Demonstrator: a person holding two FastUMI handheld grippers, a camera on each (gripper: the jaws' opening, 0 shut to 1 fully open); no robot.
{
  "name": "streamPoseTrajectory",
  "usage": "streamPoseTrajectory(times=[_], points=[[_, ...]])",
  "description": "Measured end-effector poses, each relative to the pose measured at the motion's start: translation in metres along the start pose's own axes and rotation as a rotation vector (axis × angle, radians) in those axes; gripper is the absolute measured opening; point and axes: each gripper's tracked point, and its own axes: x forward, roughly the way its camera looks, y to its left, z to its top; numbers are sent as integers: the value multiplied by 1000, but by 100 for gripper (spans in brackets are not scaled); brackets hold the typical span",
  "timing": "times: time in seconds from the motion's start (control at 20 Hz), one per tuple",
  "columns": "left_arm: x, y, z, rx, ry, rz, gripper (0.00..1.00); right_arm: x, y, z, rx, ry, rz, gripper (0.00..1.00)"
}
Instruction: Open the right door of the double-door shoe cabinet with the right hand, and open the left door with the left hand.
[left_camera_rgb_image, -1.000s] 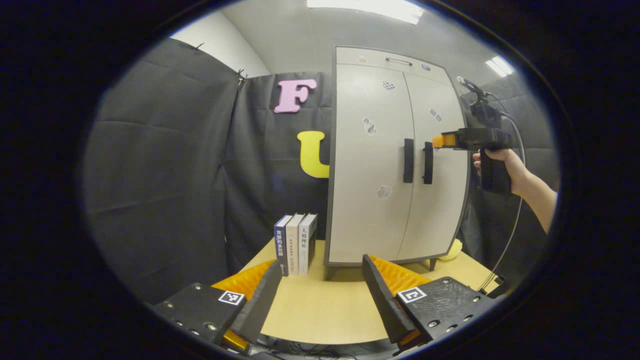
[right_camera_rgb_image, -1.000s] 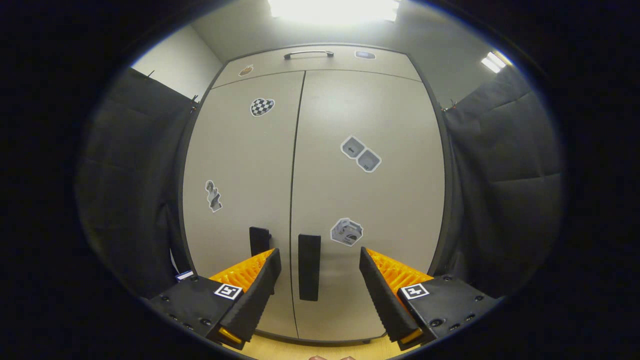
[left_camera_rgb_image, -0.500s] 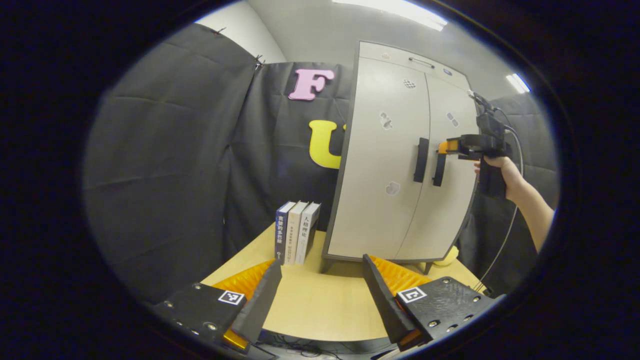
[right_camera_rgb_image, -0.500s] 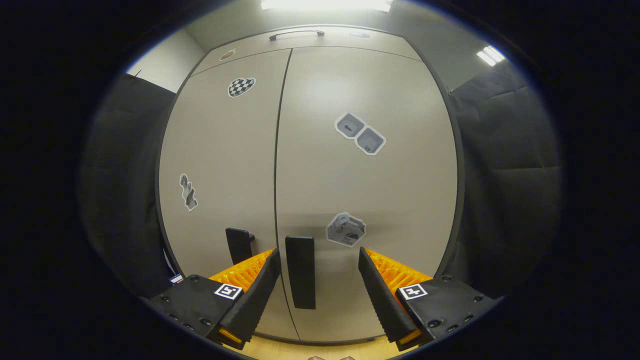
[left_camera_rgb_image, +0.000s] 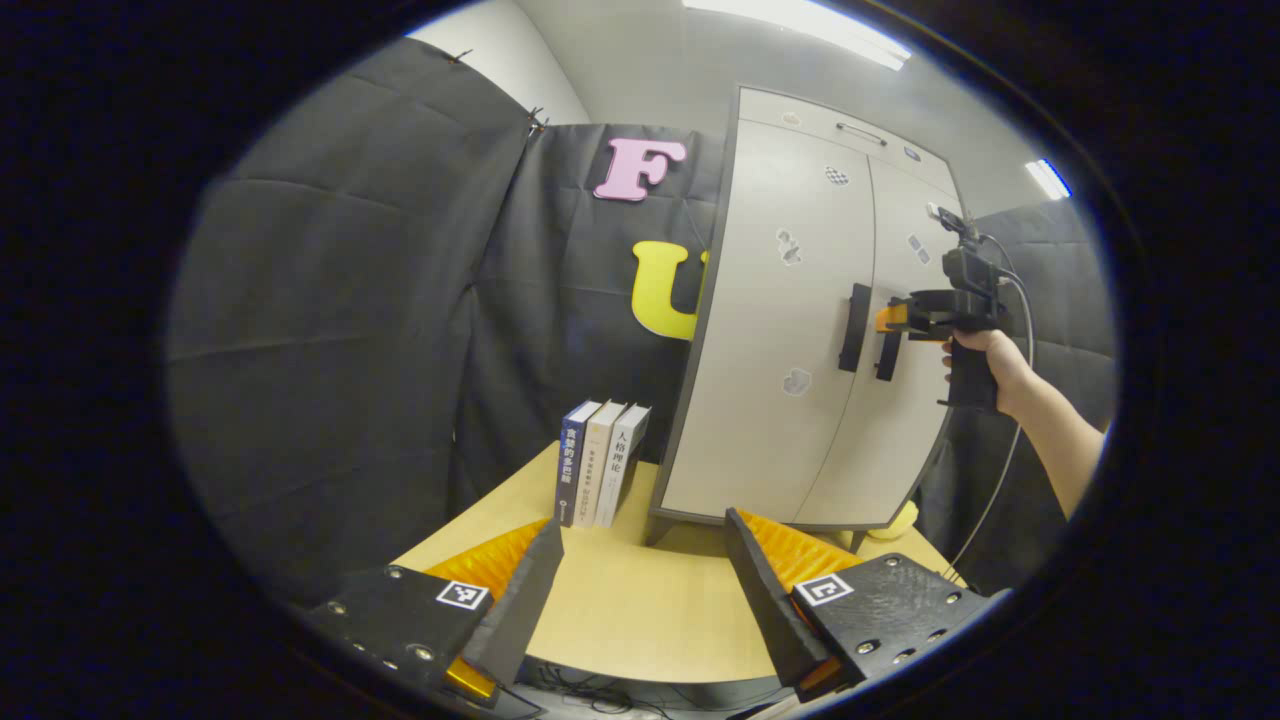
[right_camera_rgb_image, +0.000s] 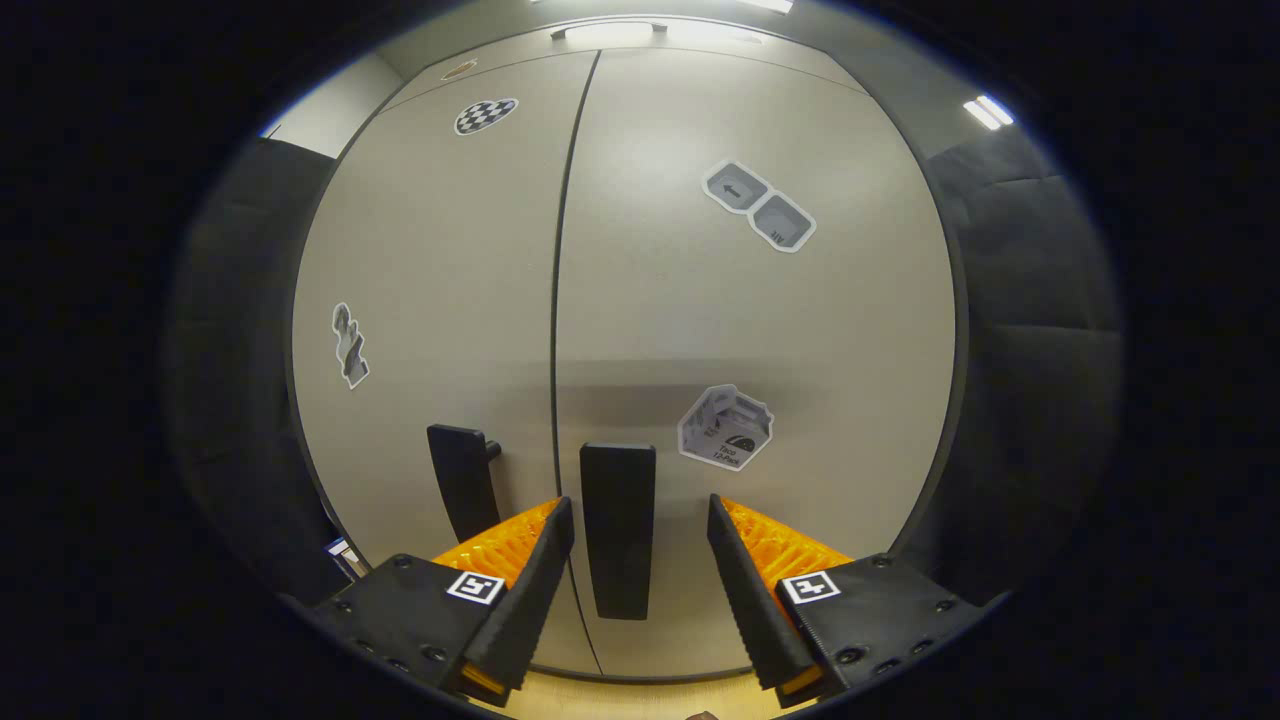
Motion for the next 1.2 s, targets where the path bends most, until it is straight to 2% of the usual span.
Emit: streamPoseTrajectory(times=[0.15, 0.2, 0.3, 0.55, 0.6, 0.65, 0.75, 0.85, 1.05, 1.2], points=[[-4, 2, 0, -10, 9, 28, 95, 4, 6, -3, 30, 22, 20, 67], [-5, 3, 2, -24, 0, 40, 96, 5, 8, -4, 47, 34, 29, 55], [-5, 2, 1, -51, -7, 46, 95, 7, 10, -4, 87, 50, 44, 38], [-8, 5, 2, -6, -11, 75, 95, 8, 9, -5, 83, 52, 48, 37], [-8, 6, 3, 13, -11, 84, 95, 9, 9, -6, 75, 51, 52, 28], [-8, 6, 3, 25, -12, 88, 95, 9, 10, -5, 65, 41, 59, 29], [-8, 5, 3, 32, -11, 89, 95, 7, 10, -6, 57, 28, 89, 18], [-7, 5, 3, 31, -10, 79, 95, 5, 10, -6, 104, 15, 116, 7], [-9, 2, 6, 47, -1, 67, 96, -2, 10, -7, 65, -8, 123, 8], [-7, 1, 6, 60, 1, 63, 95, -12, 8, -8, 79, -19, 140, 9]])
